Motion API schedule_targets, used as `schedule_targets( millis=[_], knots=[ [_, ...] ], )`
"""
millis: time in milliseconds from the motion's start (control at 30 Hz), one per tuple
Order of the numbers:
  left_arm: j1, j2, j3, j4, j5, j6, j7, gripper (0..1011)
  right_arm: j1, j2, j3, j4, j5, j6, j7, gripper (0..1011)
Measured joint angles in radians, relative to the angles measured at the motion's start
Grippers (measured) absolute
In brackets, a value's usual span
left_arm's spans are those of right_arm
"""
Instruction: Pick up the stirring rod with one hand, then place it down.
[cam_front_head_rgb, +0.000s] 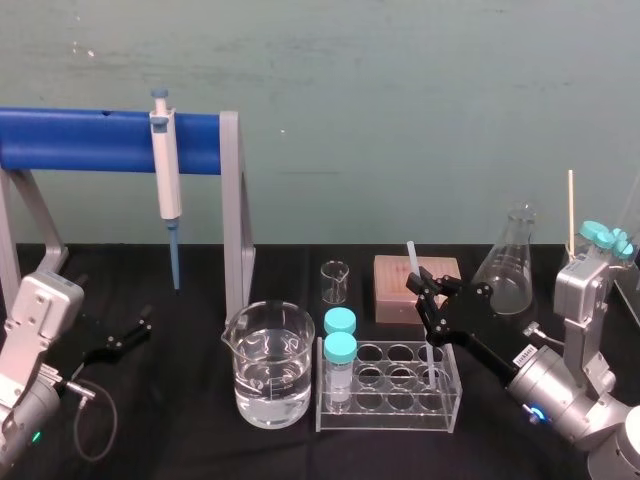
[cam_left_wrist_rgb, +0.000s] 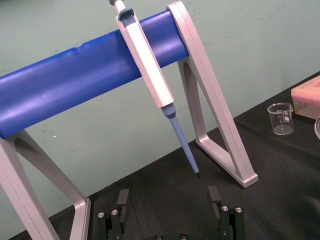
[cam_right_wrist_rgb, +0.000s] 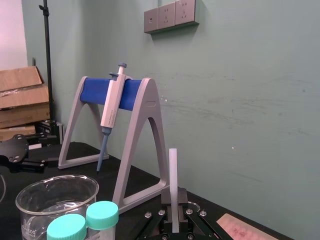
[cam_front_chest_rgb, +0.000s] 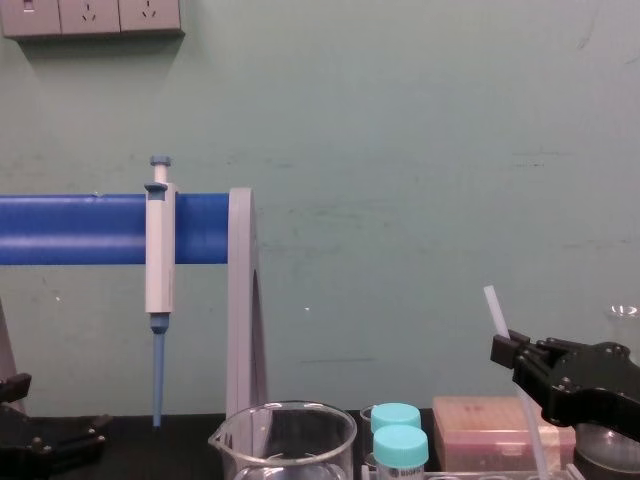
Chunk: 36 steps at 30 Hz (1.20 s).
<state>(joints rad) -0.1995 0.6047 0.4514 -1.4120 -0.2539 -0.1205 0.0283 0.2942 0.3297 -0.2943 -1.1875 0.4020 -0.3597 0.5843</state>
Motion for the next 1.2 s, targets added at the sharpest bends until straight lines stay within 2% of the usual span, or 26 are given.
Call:
schedule_targets(
  millis=[500, 567, 733, 933, 1200],
  knots=[
    [0.000, 0.000, 0.000, 0.000, 0.000, 0.000, 0.000, 1000, 0.000, 0.000, 0.001, 0.000, 0.002, -0.001, 0.000, 66],
    [0.000, 0.000, 0.000, 0.000, 0.000, 0.000, 0.000, 1000, 0.000, 0.000, 0.001, 0.000, 0.002, -0.001, 0.000, 99],
    [0.000, 0.000, 0.000, 0.000, 0.000, 0.000, 0.000, 1000, 0.000, 0.000, 0.001, 0.000, 0.003, -0.002, 0.000, 273],
    [0.000, 0.000, 0.000, 0.000, 0.000, 0.000, 0.000, 1000, 0.000, 0.000, 0.001, 0.000, 0.003, -0.002, 0.000, 425],
    [0.000, 0.000, 0.000, 0.000, 0.000, 0.000, 0.000, 1000, 0.000, 0.000, 0.001, 0.000, 0.003, -0.002, 0.000, 715]
  ],
)
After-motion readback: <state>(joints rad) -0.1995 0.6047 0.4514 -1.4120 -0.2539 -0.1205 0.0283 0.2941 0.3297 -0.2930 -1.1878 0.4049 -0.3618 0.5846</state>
